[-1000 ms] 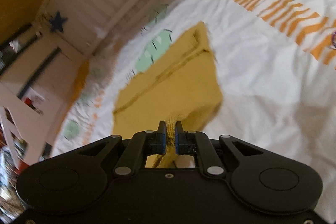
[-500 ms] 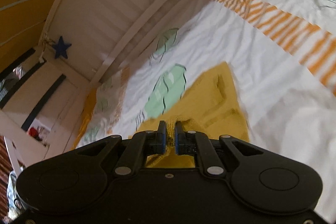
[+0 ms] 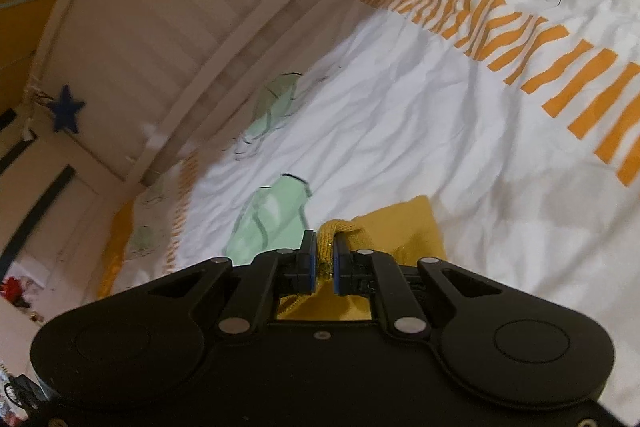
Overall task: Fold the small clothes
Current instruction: 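Lift the hem with both grippers, fold it over toward the collar, release, then withdraw both open grippers from the half-folded sweater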
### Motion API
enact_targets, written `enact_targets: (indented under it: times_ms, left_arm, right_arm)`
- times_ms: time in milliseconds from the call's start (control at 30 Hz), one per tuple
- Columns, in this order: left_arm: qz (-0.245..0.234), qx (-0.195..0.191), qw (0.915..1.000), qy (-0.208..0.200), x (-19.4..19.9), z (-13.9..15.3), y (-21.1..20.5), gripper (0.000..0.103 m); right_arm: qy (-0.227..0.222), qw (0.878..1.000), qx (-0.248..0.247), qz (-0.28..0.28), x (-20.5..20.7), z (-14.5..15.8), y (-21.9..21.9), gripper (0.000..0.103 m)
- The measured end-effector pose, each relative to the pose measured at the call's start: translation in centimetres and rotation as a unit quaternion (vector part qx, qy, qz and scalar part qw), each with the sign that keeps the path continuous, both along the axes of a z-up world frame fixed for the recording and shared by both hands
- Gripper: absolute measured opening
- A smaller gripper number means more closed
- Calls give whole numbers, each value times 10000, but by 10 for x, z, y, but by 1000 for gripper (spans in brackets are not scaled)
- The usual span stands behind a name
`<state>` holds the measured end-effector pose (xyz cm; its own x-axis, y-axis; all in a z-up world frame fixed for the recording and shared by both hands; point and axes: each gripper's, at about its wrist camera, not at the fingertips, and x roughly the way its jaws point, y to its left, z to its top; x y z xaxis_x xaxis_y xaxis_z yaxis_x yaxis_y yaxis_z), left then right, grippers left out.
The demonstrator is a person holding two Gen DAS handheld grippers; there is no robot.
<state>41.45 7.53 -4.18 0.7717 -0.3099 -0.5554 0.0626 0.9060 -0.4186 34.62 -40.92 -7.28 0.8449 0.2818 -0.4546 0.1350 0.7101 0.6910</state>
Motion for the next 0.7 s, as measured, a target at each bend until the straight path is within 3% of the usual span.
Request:
enact_targets:
  times_ms: [233, 333, 400, 433, 467, 533, 600, 700]
  left_arm:
    - [153, 155, 9988, 444, 38, -35, -2, 7]
    - [205, -11, 9972, 715, 51, -45, 3, 9]
    - [254, -52, 9968, 756, 56, -47, 5, 22]
    - [317, 3, 9972, 674, 56, -46, 6, 37]
    - [398, 114, 9976, 548, 55, -43, 6, 44]
    - [448, 304, 9979, 345, 52, -35, 7, 48]
    - [438, 396, 9978, 287, 47, -26, 8, 52]
    - [373, 456, 9981, 200, 32, -10, 7, 64]
  right_arm:
    - [273, 9995, -119, -55, 34, -30, 4, 18]
    - [374, 9992, -68, -142, 36, -38, 4, 23]
    - [384, 9991, -63, -164, 37, -40, 4, 23]
    - [389, 9991, -84, -170, 36, -40, 4, 23]
    - [396, 9990, -123, -182, 36, -38, 4, 26]
    - [347, 9989, -200, -241, 36, -34, 4, 58]
    - [200, 9985, -360, -353, 34, -26, 3, 76]
    - [4, 9975, -585, -405, 28, -9, 2, 77]
